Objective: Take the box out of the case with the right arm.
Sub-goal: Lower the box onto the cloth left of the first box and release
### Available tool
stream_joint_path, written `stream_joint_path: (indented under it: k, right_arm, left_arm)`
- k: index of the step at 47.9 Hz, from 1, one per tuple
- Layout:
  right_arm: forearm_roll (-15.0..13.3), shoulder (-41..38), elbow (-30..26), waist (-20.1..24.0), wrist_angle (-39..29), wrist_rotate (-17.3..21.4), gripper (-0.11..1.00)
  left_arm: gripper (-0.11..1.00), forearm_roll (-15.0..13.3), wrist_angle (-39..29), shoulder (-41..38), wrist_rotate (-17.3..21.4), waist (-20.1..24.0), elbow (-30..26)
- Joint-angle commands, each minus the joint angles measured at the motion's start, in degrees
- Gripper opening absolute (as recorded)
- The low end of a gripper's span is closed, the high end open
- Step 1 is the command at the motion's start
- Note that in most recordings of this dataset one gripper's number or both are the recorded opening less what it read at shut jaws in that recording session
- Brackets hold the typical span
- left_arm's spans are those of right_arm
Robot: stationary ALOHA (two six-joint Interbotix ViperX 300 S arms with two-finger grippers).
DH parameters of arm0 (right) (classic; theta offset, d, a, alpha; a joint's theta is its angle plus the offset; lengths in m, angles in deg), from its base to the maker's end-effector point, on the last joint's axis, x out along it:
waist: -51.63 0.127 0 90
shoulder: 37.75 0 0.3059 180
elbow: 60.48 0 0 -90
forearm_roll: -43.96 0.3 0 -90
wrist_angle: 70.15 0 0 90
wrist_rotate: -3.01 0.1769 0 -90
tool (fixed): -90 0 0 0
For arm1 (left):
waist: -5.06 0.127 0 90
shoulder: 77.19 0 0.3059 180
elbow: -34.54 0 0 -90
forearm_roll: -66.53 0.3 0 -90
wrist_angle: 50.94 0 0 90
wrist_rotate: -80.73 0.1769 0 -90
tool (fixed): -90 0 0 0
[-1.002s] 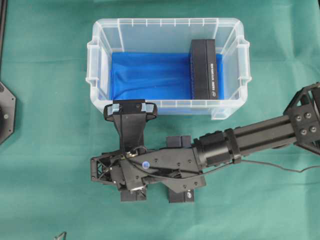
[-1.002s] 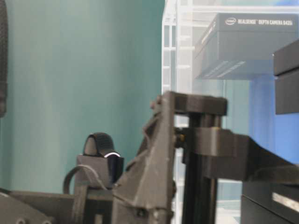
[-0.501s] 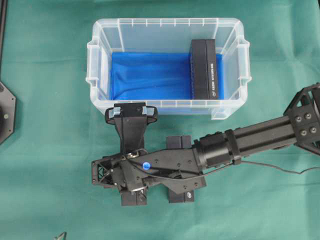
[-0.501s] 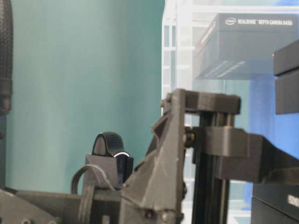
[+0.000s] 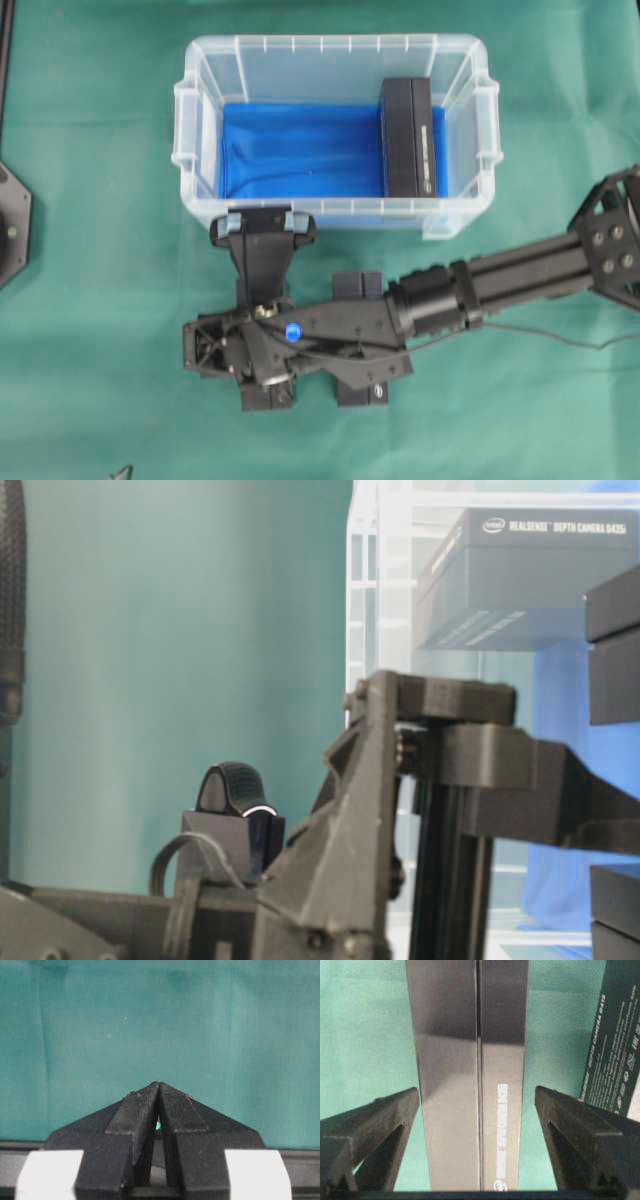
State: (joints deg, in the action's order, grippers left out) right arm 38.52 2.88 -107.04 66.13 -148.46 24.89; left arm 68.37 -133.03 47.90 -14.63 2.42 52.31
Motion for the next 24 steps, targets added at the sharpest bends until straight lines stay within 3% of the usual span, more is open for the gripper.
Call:
stream_joint_path:
  k: [1, 12, 24]
  right_arm:
    - [0.0, 3.0, -0.7, 0.2, 0.1, 0.0, 0.90]
    - [-0.8, 5.4, -1.9, 0.1, -3.1, 0.0, 0.90]
    - [-3.3, 6.8, -8.4, 0.1, -11.2, -1.1, 0.90]
  left_arm:
    - [0.00, 0.2, 0.3, -0.4, 0.1, 0.2, -1.3]
    - [0.00, 0.3, 0.3, -0.4, 0.1, 0.2, -1.3]
    - [0.00, 0.2, 0.3, -0.3, 0.1, 0.2, -1.3]
